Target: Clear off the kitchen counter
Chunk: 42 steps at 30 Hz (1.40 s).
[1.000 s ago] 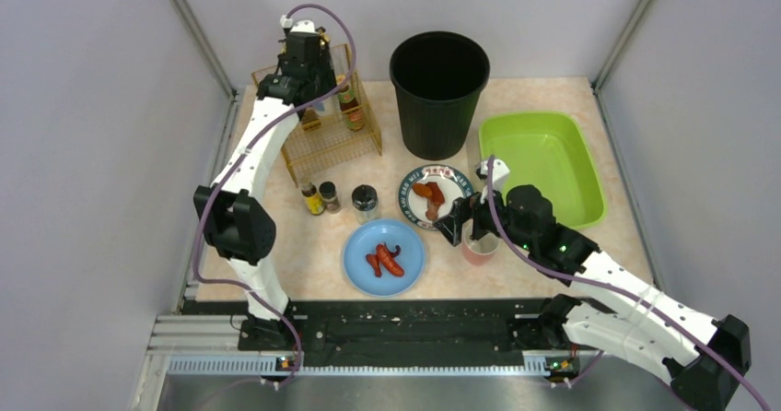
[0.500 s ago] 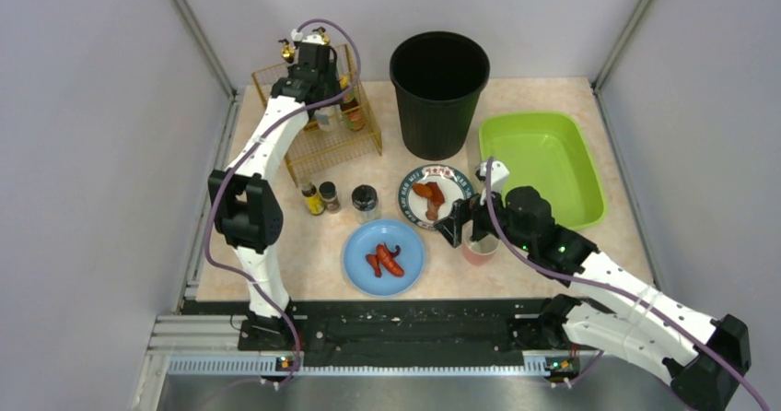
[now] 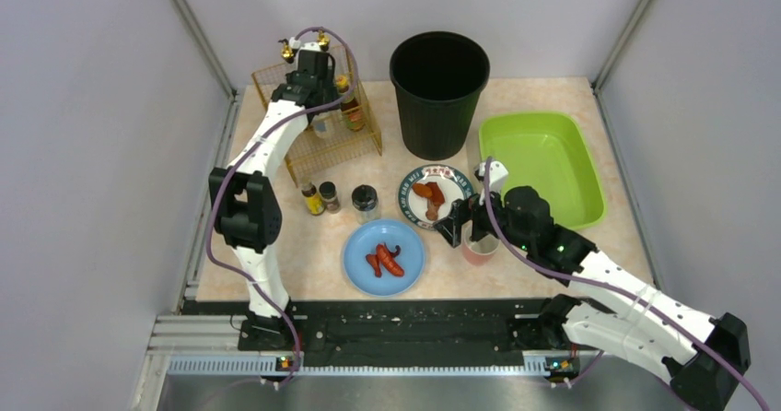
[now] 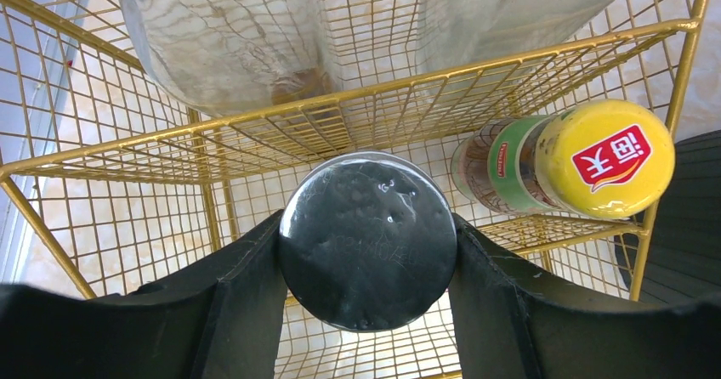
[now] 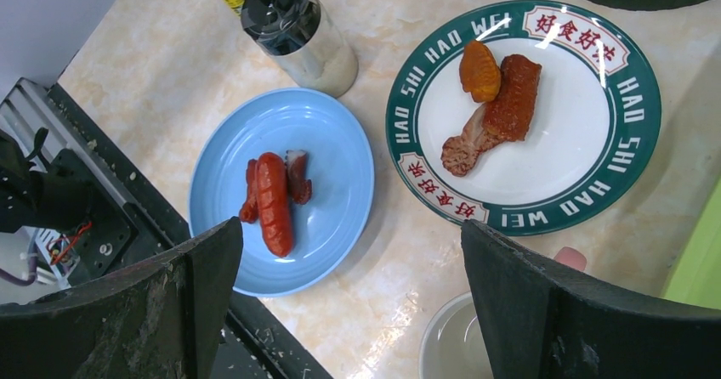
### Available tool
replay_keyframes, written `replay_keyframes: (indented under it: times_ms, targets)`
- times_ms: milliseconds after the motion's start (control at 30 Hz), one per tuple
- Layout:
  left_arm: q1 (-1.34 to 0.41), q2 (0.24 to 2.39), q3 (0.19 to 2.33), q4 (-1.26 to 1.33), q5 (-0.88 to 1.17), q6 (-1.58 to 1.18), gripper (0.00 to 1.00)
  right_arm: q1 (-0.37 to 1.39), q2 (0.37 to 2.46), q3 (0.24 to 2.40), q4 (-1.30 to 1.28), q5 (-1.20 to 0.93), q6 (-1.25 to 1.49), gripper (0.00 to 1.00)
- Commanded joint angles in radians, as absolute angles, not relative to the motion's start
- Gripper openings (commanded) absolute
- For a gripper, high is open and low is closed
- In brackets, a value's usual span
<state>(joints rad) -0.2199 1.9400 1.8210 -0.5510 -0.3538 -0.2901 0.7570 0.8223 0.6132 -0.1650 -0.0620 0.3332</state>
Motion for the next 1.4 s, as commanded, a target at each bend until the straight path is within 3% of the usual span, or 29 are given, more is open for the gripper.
replay_keyframes:
  times_ms: [0,400,500,667,767,1367]
  targets:
    - [-0.213,1.928,1.813,-0.502,-0.389,-0.296,0.45,0.762,0.822,0.621,-0.138,-0.060,0.324,0.98]
    - [-0.212,1.934,1.791,-0.516,-0.366,-0.289,0.69,0.760,0.827,0.626,-0.132,-0.071,0.323,0.98]
    - [-0.212,1.935,1.795,-0.525,-0.361,-0.290,0.81,0.761,0.824,0.620,-0.128,-0.065,0.326,0.99]
    - [-0.212,1.903,1.795,-0.538,-0.357,-0.290,0.89,0.761,0.823,0.622,-0.127,-0.066,0.327,0.99]
    - [-0.212,1.859,1.785,-0.548,-0.341,-0.291,0.99,0.761,0.821,0.621,-0.126,-0.067,0.327,0.99]
    - [-0.267,1.389,1.394,-0.581,-0.311,-0.323,0.99,0.761,0.813,0.625,-0.126,-0.070,0.328,0.99]
